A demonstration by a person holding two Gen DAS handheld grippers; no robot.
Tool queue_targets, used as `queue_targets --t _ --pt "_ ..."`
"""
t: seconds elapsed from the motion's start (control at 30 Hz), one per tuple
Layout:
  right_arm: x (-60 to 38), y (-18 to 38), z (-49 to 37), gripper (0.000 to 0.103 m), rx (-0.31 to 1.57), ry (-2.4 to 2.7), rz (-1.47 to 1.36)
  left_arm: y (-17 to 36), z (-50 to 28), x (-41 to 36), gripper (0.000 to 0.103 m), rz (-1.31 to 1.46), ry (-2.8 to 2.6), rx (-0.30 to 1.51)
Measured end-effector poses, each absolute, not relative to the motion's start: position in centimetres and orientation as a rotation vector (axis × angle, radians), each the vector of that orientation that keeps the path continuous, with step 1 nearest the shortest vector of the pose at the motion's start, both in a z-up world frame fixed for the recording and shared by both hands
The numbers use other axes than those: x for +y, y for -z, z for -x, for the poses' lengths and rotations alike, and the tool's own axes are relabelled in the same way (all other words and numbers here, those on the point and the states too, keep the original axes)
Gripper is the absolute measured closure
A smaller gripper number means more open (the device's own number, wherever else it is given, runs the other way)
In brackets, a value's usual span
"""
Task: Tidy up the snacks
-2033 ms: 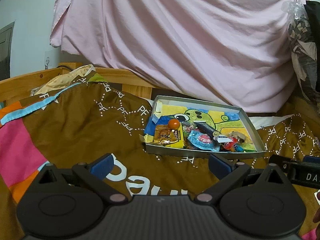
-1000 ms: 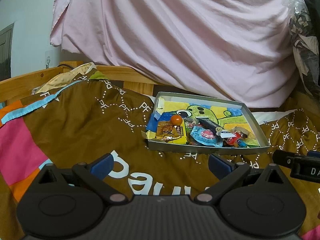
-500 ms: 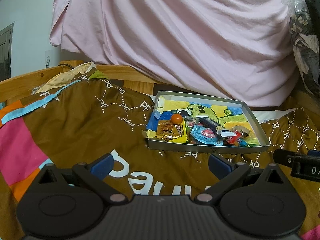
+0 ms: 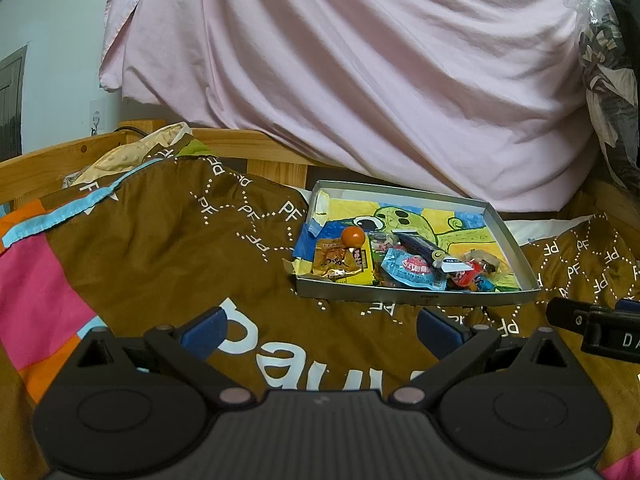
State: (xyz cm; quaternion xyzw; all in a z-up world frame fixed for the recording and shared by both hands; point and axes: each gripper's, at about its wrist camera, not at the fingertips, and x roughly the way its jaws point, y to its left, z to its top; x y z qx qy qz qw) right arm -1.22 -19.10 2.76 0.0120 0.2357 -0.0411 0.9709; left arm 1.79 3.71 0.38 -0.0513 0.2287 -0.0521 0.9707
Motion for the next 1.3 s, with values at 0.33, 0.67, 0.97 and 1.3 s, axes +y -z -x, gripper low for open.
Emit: queue_targets --t 0.33,0.67,0.97,1.3 --pt "-19.09 -2.76 1.19 0.001 0.477 0.083 -0.025 -0.37 -1.8 3.69 0.0 0.104 0.106 0.462" --pt "-19.11 -2.77 1.16 0.001 0.477 0.083 -0.024 -0.36 -1.8 3.6 0.0 0.101 0.107 0.467" --pt "-19.1 -2.79 1.15 0.001 0.478 0.083 -0.023 -0.32 -1.71 3.24 0.0 0.072 0.117 0.473" --pt "-19.04 -2.91 1.0 0.001 0.481 0.083 -0.023 -0.52 -1.71 2.97 0.0 0.035 0.07 0.49"
